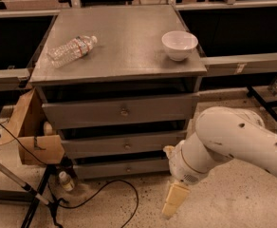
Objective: Open bottom drawer
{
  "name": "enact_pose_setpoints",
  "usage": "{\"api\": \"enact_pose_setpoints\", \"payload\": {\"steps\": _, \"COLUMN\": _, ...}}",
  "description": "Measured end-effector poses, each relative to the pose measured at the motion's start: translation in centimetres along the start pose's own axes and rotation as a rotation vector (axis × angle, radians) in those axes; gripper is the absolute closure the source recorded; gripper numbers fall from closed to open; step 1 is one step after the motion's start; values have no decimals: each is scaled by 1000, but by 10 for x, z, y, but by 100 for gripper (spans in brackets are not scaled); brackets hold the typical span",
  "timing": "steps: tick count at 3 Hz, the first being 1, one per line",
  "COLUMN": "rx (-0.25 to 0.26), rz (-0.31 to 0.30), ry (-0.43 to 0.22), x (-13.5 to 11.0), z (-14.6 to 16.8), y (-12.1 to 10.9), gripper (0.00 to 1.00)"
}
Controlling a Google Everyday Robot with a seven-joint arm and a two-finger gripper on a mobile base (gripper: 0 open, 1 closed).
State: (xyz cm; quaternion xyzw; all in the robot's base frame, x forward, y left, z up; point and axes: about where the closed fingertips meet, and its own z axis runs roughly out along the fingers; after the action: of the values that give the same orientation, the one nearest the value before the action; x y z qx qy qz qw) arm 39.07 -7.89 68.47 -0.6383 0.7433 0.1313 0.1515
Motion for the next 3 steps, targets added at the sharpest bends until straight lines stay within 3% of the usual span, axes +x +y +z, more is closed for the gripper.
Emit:
{"api": "enact_pose_setpoints", "payload": {"steps": 2, "rx": -10, "rz": 3, "ry": -11, "x": 0, "z": 16, "y": -9, "gripper": 0}}
{"api": "enact_pose_setpoints", "payload": {"steps": 3, "rx": -40, "rz": 18, "ry": -34, "x": 8, "z": 61, "y": -34, "gripper": 0}}
